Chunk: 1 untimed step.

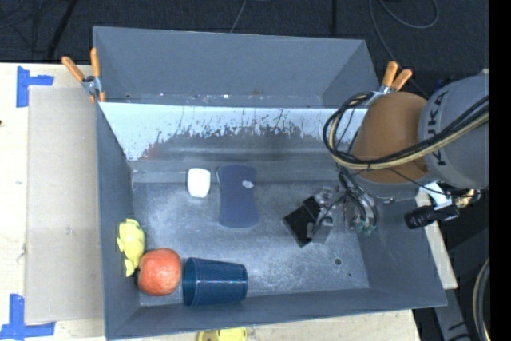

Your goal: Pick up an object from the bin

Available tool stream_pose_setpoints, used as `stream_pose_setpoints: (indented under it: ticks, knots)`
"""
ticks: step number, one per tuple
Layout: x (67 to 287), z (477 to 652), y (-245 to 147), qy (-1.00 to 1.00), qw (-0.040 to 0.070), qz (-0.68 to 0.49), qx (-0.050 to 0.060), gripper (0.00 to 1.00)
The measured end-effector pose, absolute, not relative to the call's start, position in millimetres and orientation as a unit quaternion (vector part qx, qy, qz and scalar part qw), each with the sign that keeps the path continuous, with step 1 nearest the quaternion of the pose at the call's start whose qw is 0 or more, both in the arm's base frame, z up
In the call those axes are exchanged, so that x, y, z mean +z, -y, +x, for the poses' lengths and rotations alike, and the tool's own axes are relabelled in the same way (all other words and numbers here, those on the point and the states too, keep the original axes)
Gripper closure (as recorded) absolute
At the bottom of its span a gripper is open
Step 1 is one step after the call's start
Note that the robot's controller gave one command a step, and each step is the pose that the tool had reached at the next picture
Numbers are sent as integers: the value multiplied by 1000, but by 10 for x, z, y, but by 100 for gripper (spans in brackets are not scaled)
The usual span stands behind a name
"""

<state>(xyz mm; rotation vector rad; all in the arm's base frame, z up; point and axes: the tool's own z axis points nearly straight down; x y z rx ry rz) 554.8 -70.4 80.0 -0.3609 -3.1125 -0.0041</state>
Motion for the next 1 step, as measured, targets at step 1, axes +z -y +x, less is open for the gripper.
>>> stream_pose_setpoints:
  ticks: [1]
  knots:
    - [2124, 5661, 835, 994, -1, -112, 0, 100]
